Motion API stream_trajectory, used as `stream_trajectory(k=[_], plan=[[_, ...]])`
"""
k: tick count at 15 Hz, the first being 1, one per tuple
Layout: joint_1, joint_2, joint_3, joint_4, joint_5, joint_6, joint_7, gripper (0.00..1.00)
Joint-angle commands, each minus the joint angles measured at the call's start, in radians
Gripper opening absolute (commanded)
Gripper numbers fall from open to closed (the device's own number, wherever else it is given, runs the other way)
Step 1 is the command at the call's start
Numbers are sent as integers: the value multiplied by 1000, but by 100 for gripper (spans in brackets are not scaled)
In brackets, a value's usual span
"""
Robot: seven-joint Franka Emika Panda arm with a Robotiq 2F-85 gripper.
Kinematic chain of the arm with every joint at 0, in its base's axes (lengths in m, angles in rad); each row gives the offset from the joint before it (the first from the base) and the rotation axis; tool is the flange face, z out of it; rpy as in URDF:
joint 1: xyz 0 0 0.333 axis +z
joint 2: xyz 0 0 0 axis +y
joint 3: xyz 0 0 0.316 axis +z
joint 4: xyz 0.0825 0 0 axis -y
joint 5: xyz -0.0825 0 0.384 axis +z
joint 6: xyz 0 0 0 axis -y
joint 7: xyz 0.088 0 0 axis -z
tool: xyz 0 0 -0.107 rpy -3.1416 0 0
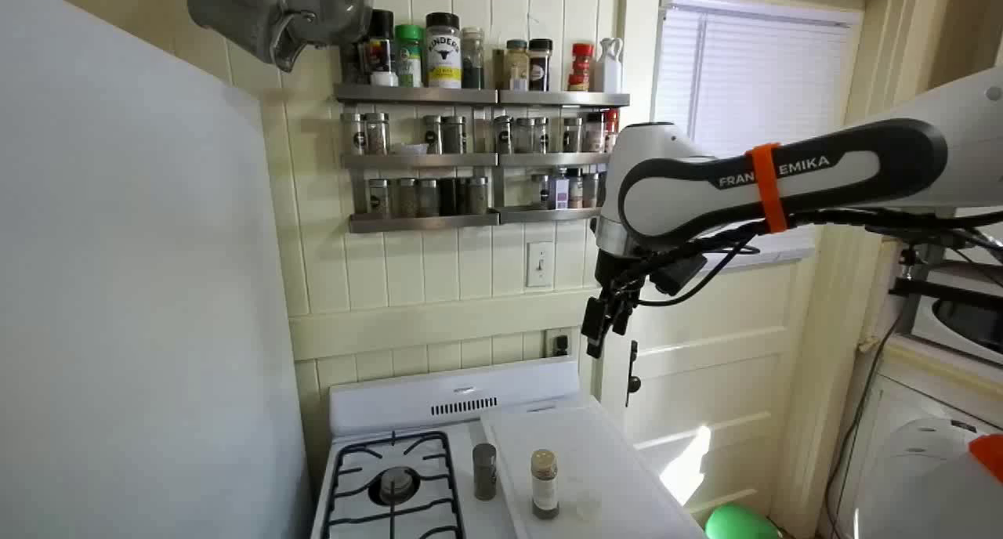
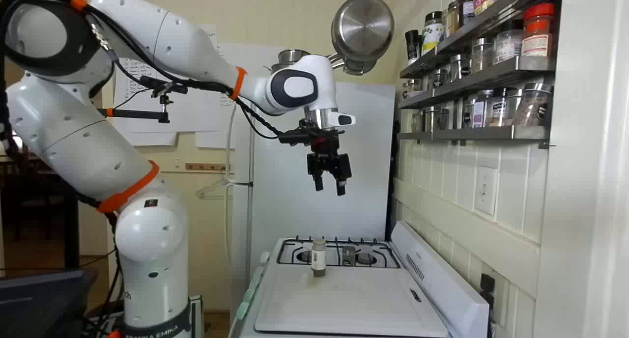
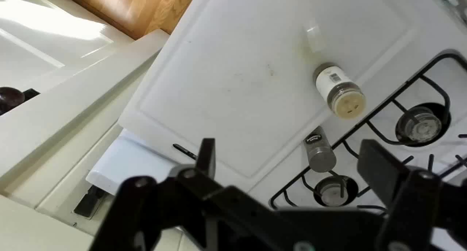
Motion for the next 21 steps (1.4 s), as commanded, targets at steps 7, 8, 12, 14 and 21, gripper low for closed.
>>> stream_trajectory(k=[7,8,12,14,21], plan=[[26,26,-10,6,15,16,-14,100],[40,50,-7,11,27,31,-20,100],[82,165,27,45,30,85,-13,100],[87,221,41,62,36,109,13,100],[88,311,48,78,108,173,36,100]])
